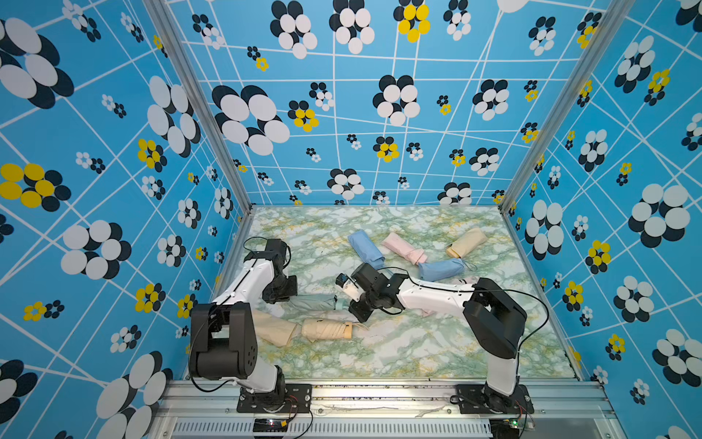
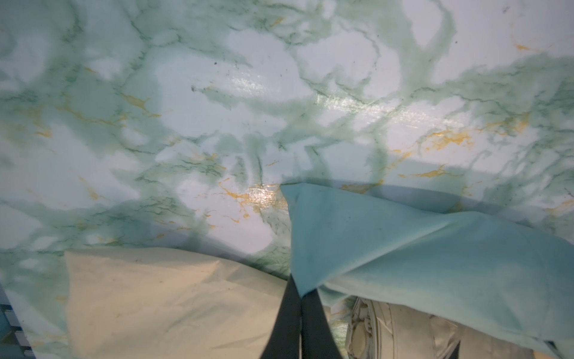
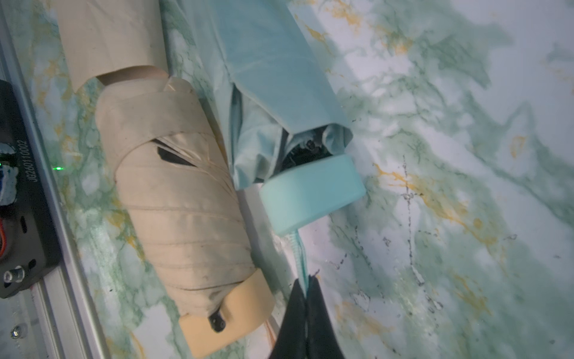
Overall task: Take umbrellas out of sleeves
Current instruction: Move the umbrella to the center of the board.
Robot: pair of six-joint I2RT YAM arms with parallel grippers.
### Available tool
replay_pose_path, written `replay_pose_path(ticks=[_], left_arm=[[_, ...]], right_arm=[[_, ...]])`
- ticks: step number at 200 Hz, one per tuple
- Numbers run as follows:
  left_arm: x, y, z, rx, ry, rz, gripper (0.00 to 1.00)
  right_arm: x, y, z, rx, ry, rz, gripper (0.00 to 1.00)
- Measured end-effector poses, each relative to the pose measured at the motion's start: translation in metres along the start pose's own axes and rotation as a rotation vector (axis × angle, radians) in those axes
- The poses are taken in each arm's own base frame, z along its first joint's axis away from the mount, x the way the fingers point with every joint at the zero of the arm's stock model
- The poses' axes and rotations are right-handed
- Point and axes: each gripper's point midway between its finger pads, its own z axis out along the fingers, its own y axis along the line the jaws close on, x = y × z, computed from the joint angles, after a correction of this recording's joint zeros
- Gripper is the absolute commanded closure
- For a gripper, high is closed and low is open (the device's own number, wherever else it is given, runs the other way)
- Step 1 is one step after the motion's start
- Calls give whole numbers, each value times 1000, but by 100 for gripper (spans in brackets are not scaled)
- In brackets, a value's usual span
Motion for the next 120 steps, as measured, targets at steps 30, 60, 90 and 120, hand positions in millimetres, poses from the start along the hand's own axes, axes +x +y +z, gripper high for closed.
replay_pose_path(ticks=[30, 60, 90, 120], left_arm=[[1, 1, -4, -8, -22, -12, 100], [0, 4, -7, -29, -44, -20, 100], [-3, 10, -8, -59, -62, -31, 100], [-5, 14, -8, -83, -71, -37, 100]], right_arm=[[1, 0, 1, 1, 1, -1, 100], [1, 0, 0, 1, 1, 0, 100], [1, 0, 0, 2, 1, -1, 100], [1, -3, 0, 16, 0, -1, 100]])
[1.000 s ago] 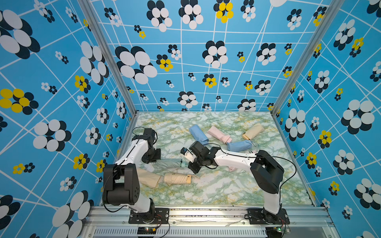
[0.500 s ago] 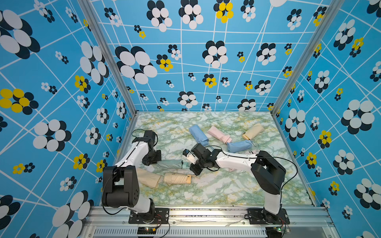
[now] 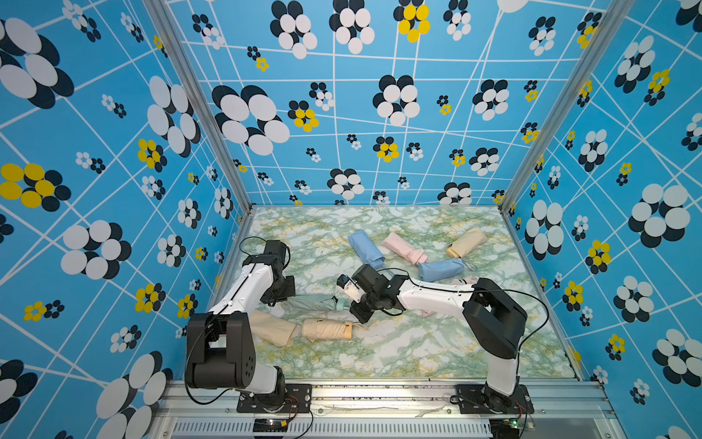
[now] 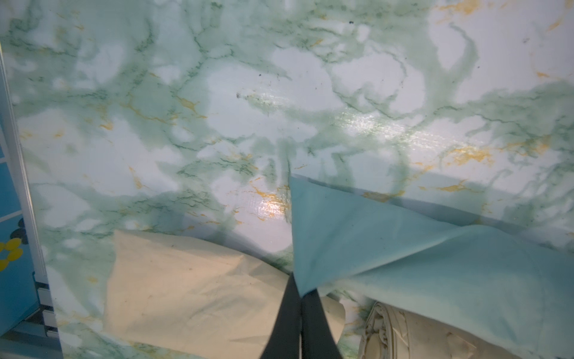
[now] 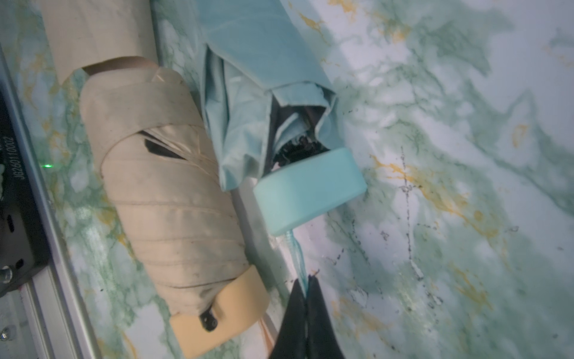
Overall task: Take umbrellas out of sleeves
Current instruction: Move the umbrella to the center of the board.
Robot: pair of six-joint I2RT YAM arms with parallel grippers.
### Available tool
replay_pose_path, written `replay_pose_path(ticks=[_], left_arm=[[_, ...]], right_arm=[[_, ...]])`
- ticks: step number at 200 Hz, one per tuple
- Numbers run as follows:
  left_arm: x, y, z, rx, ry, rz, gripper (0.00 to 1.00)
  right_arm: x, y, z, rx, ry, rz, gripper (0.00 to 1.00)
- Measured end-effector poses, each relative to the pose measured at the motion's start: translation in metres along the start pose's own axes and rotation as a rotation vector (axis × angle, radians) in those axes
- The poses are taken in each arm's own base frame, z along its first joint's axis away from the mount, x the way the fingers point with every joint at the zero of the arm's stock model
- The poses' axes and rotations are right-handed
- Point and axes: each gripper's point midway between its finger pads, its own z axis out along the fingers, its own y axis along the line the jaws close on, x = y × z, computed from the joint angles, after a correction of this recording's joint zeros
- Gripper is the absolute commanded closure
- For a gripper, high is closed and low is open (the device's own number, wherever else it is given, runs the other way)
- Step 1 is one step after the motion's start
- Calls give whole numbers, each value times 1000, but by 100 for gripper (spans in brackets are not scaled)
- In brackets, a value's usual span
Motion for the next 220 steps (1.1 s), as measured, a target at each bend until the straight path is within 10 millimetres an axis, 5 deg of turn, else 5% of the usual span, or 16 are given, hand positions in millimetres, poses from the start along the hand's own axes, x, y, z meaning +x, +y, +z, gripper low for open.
replay_pose_path(ticks=[134, 220], left_arm=[[-7, 6, -5, -31, -44, -6, 100], [-7, 13, -6, -67, -59, -8, 100]], right_arm=[[-2, 0, -9, 11, -5, -1, 100], [13, -1, -8, 12, 21, 9, 100]])
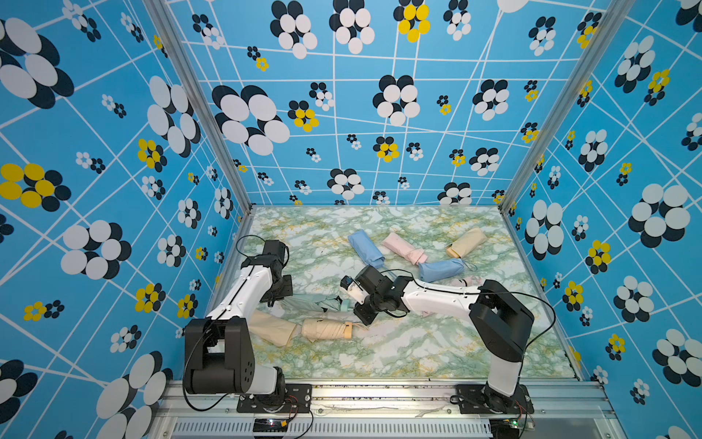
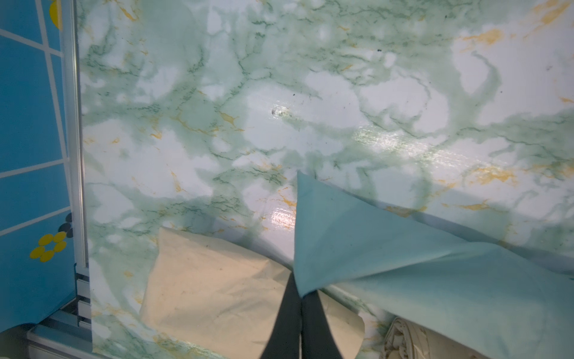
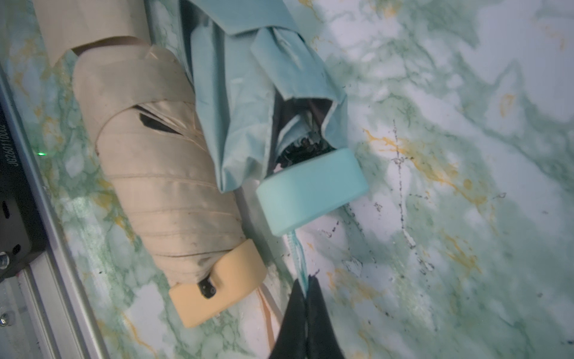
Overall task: Take umbrellas out of sleeves
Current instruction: Move the umbrella to the center of the board.
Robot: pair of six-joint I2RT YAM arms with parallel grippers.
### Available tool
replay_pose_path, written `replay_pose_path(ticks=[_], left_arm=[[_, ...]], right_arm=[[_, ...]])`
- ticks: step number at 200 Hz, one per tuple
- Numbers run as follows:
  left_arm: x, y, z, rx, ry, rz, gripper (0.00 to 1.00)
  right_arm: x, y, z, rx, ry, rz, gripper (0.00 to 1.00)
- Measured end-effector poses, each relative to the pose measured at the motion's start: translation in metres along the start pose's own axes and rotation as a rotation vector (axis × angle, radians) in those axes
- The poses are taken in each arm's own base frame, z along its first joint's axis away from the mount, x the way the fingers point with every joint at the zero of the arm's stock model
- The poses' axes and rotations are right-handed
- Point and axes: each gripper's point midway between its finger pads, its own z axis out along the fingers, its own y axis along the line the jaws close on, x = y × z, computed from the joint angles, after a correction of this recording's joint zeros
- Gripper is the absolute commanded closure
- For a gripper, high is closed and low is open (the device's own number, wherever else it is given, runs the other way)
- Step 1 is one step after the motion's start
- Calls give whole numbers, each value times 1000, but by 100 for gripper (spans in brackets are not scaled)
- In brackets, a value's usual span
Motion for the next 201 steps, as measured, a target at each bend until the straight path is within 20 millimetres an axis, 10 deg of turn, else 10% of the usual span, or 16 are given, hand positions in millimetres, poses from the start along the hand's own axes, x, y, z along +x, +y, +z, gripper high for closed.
replay_pose_path(ticks=[201], left_arm=[[-4, 17, -4, -93, -31, -13, 100]], right_arm=[[15, -4, 1, 19, 30, 5, 100]])
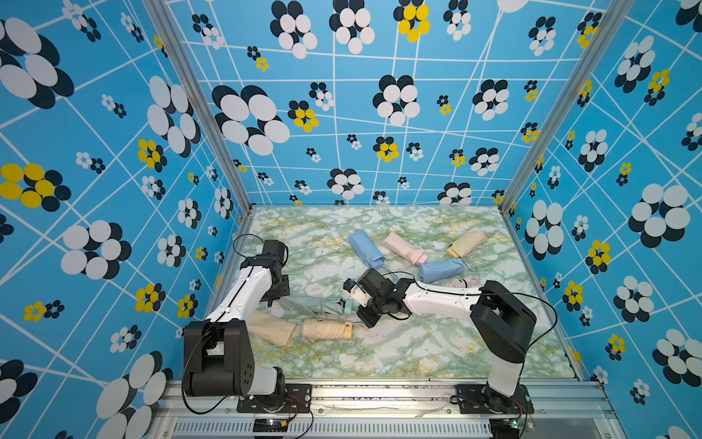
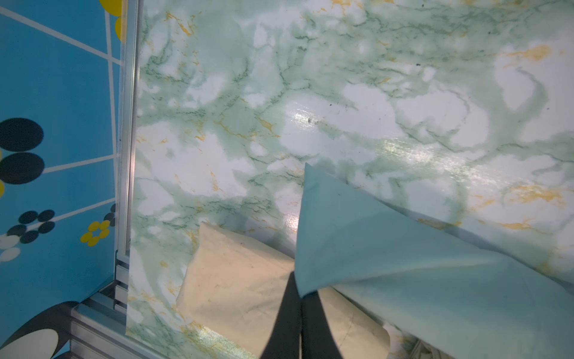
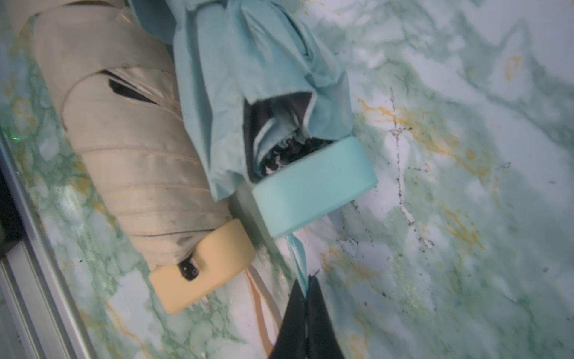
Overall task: Take umbrellas out of sleeves
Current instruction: Move the umbrella to the center of the board.
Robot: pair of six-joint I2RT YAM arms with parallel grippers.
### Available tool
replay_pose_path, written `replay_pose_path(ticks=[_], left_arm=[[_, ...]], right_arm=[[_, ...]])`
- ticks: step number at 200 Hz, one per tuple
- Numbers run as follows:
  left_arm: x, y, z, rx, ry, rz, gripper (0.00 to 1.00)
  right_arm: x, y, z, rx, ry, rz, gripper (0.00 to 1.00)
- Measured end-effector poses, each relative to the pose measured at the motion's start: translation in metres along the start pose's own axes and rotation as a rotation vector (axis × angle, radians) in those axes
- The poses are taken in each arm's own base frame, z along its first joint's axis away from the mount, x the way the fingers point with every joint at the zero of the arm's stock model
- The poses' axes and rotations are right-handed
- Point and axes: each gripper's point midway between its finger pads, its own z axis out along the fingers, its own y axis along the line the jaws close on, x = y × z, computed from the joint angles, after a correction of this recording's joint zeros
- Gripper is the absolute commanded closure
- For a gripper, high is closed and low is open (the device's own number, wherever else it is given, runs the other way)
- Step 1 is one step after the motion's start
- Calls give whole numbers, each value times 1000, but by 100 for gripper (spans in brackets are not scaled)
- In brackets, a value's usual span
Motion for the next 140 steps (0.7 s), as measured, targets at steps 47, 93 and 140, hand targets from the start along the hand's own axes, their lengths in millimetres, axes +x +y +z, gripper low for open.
replay_pose_path(ticks=[47, 93, 140], left_arm=[[-1, 3, 0, -16, -3, 0, 100], [0, 6, 1, -38, -3, -5, 100], [-1, 14, 0, -82, -16, -22, 100]], right_arm=[[4, -2, 1, 8, 9, 1, 100], [7, -3, 1, 16, 14, 2, 100], [8, -5, -1, 27, 12, 2, 100]])
